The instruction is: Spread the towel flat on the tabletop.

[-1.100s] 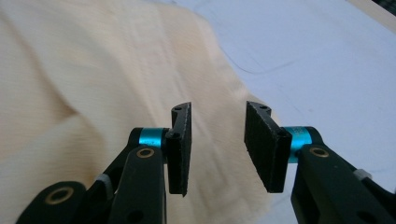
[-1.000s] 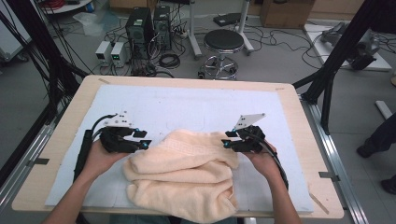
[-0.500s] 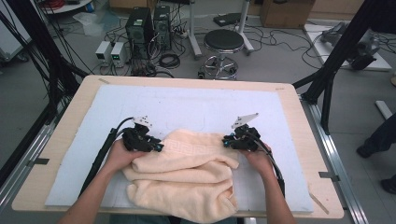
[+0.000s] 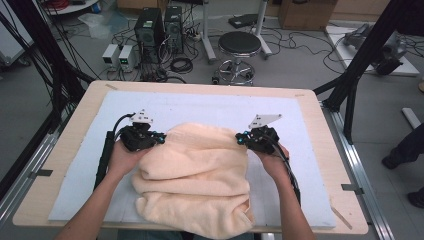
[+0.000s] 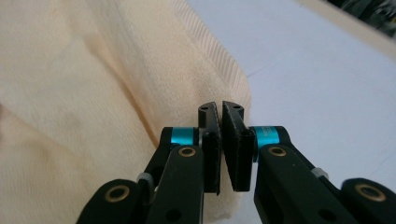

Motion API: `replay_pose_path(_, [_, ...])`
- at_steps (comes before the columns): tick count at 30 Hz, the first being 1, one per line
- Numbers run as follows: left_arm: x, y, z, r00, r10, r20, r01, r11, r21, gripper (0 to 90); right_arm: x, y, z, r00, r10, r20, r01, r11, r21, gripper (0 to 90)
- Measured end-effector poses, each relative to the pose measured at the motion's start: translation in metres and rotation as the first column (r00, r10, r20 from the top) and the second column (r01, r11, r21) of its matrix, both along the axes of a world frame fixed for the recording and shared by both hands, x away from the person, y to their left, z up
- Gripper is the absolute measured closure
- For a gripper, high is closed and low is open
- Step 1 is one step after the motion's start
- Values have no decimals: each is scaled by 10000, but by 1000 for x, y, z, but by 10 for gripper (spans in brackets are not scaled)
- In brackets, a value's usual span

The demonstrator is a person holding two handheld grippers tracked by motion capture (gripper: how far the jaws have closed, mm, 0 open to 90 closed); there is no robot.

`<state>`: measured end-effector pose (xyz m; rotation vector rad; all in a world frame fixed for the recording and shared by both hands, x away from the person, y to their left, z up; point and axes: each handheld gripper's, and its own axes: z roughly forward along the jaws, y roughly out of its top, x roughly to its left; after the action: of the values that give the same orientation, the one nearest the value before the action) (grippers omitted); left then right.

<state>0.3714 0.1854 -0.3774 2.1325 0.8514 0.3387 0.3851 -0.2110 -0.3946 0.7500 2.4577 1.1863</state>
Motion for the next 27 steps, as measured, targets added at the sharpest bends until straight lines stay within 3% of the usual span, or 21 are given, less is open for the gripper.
replay_pose_path(1, [-1,-1,0,10000,-39,-48,39,10000,48,850,0,3,7,9994,-87,333,90,9999,-101,862])
replay_pose_path(2, [-2,-3,-2,9998,-112,-191,115,9998,168,850,0,3,7,9994,-87,333,90,9999,-101,862])
replay_pose_path(3, [-5,-5,-5,9989,-279,-387,289,9992,265,845,-1,3,6,9999,117,83,-116,9999,-81,860])
replay_pose_path(4, [-11,-8,-10,9948,-809,-625,827,9962,256,843,-3,4,5,9997,237,15,-237,9994,-266,860])
replay_pose_path(5, [-11,-8,-10,9948,-809,-625,827,9962,256,840,-3,4,5,9997,237,15,-237,9994,-266,860])
replay_pose_path(6, [-17,-10,-14,9908,-1108,-776,1130,9933,255,840,-5,5,2,9991,366,-214,-377,9977,-555,857])
replay_pose_path(8, [-29,-15,-24,9760,-1907,-1050,1937,9809,191,819,-11,7,-2,9959,727,-541,-775,9927,-922,857])
replay_pose_path(9, [-36,-18,-31,9559,-2577,-1411,2631,9646,205,763,-19,8,-5,9930,1067,-499,-1114,9885,-1027,857])
replay_pose_path(10, [-36,-18,-31,9559,-2577,-1411,2631,9646,205,731,-19,8,-5,9930,1067,-499,-1114,9885,-1027,857])
replay_pose_path(11, [-38,-20,-33,9477,-2750,-1620,2820,9592,214,690,-22,8,-9,9892,1229,-797,-1309,9859,-1041,857])
replay_pose_path(12, [-39,-21,-33,9406,-2957,-1665,3042,9522,271,690,-22,8,-9,9892,1229,-797,-1309,9859,-1041,857])
replay_pose_path(16, [-36,-17,-26,9448,-2953,-1417,2927,9554,-392,620,-22,2,-18,9871,1044,-1212,-1173,9876,-1040,854])
replay_pose_path(19, [-37,-16,-26,9450,-2915,-1482,2888,9566,-399,651,-24,1,-16,9859,1167,-1198,-1297,9858,-1069,854])
replay_pose_path(23, [-35,-14,-29,9325,-3176,-1720,3175,9478,-286,697,-31,-2,-14,9859,1365,-963,-1459,9844,-985,854])
replay_pose_path(27, [-35,-12,-28,9411,-2996,-1568,2986,9539,-308,654,-39,-5,-17,9853,1451,-907,-1528,9846,-853,854])
